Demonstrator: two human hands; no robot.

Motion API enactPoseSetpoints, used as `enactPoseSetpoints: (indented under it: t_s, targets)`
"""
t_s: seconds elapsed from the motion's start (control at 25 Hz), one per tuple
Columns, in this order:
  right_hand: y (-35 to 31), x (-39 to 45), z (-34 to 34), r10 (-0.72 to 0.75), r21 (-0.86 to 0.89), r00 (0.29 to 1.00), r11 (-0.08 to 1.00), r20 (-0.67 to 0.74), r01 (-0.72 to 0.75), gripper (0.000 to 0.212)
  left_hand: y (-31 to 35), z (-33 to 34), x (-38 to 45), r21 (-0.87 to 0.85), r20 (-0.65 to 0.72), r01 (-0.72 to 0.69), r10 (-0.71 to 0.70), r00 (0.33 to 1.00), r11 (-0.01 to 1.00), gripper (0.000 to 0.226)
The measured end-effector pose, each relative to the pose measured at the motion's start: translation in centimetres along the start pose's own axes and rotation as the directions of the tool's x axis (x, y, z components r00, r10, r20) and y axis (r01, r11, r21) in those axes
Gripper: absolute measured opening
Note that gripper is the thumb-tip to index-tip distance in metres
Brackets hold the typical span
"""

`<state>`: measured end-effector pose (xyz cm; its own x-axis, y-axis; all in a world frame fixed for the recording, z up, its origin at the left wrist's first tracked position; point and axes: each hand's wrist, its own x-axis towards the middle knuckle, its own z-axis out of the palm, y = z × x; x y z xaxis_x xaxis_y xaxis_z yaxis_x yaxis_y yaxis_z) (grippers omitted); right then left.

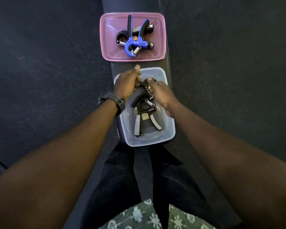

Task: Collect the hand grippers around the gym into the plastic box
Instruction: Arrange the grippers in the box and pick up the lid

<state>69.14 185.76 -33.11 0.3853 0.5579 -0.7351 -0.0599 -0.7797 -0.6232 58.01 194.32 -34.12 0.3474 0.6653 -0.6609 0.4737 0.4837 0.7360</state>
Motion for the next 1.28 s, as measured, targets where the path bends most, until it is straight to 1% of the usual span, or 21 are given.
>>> enactPoseSetpoints:
  t_s: [0.08,0.12,0.16,0.24,0.32,0.44,0.56,0.6,0.68,0.72,0.76,0.8,0.84,0.88,0.92,0.96,1.0,1.04,1.12,1.2,1.28]
  targets:
    - [-0.4,-0.8,-0.4,0.078,0.169,0.995,0.982,0.069,-0.089,0.045,-0.4,0.1,-1.3,-0.070,-0.013,0.087,-0.088,0.996,0.994,0.047]
    - [-0.5,-1.4,-0.7,0.134,0.228,0.985,0.961,0.107,-0.155,0.051,-0.7,-0.2,-2.1,-0.102,-0.031,0.117,-0.121,0.992,0.988,0.052]
    - [-0.4,-1.8,-1.0,0.170,0.263,0.977,0.944,0.126,-0.198,0.058,-1.2,-0.6,-2.6,-0.143,-0.050,0.138,-0.146,0.988,0.980,0.055]
    - [-0.5,-1.9,-1.7,0.165,0.288,0.977,0.937,0.134,-0.197,0.062,-1.6,-1.5,-3.2,-0.225,-0.056,0.149,-0.166,0.985,0.963,0.057]
    - [-0.7,-1.6,-2.3,0.144,0.286,0.978,0.941,0.148,-0.182,0.061,-1.3,-2.1,-3.2,-0.251,-0.073,0.118,-0.141,0.987,0.961,0.058]
    - [-2.7,-0.3,-3.1,0.104,0.253,0.983,0.957,0.153,-0.141,0.060,1.2,-3.3,-1.6,-0.270,-0.161,0.019,-0.064,0.985,0.963,0.059]
    - [-6.3,2.5,-4.0,-0.002,0.220,0.996,0.975,0.088,-0.017,0.053,4.5,-4.3,1.3,-0.196,-0.230,-0.106,0.059,0.971,0.975,0.043]
    - [-7.5,3.9,-4.1,-0.048,0.189,0.998,0.981,0.051,0.038,0.044,5.4,-4.4,2.7,-0.163,-0.239,-0.123,0.082,0.968,0.979,0.038]
    - [-9.5,6.8,-4.1,-0.144,0.073,0.989,0.987,-0.028,0.146,0.022,6.5,-4.7,6.0,-0.071,-0.242,-0.110,0.090,0.966,0.991,0.032]
    - [-10.3,8.3,-4.0,-0.179,-0.024,0.982,0.984,-0.065,0.178,0.016,6.5,-4.7,7.8,-0.007,-0.238,-0.085,0.081,0.968,0.996,0.030]
    - [-10.9,9.7,-3.8,-0.206,-0.142,0.974,0.971,-0.097,0.192,0.015,6.2,-4.7,9.5,0.070,-0.237,-0.049,0.065,0.969,0.996,0.027]
    - [-11.2,10.9,-3.4,-0.233,-0.275,0.966,0.942,-0.115,0.195,0.015,5.8,-4.5,11.1,0.154,-0.219,-0.023,0.056,0.974,0.988,0.021]
    - [-11.2,12.3,-2.9,-0.261,-0.419,0.958,0.888,-0.117,0.190,0.014,5.4,-4.3,12.1,0.249,-0.195,-0.020,0.071,0.978,0.968,0.015]
    - [-10.9,13.5,-2.4,-0.276,-0.543,0.956,0.821,-0.103,0.179,0.015,5.0,-4.0,12.9,0.323,-0.180,-0.019,0.081,0.980,0.946,0.014]
    - [-10.6,14.8,-1.9,-0.285,-0.638,0.956,0.749,-0.067,0.178,0.021,4.6,-3.6,13.7,0.377,-0.183,-0.020,0.096,0.978,0.926,0.017]
    - [-10.5,15.7,-1.5,-0.280,-0.693,0.960,0.697,-0.024,0.186,0.020,4.4,-3.4,14.3,0.389,-0.198,-0.017,0.102,0.975,0.921,0.019]
    - [-10.2,16.3,-1.1,-0.286,-0.727,0.958,0.654,0.016,0.208,0.011,4.0,-3.1,15.0,0.385,-0.223,-0.009,0.103,0.969,0.923,0.022]
    - [-10.0,16.9,-1.0,-0.295,-0.747,0.955,0.630,0.025,0.214,0.012,4.0,-2.9,15.1,0.383,-0.245,0.000,0.102,0.964,0.924,0.025]
    - [-9.6,18.2,-1.0,-0.303,-0.731,0.953,0.653,-0.015,0.196,0.012,4.0,-2.4,15.2,0.396,-0.264,0.002,0.111,0.958,0.918,0.025]
    - [-9.6,18.4,-1.2,-0.304,-0.715,0.949,0.682,-0.085,0.155,0.033,4.0,-1.9,15.3,0.410,-0.249,-0.009,0.121,0.961,0.912,0.021]
    - [-9.8,17.9,-1.6,-0.336,-0.714,0.937,0.680,-0.097,0.170,0.036,4.4,-1.6,14.7,0.389,-0.235,-0.030,0.131,0.963,0.921,0.024]
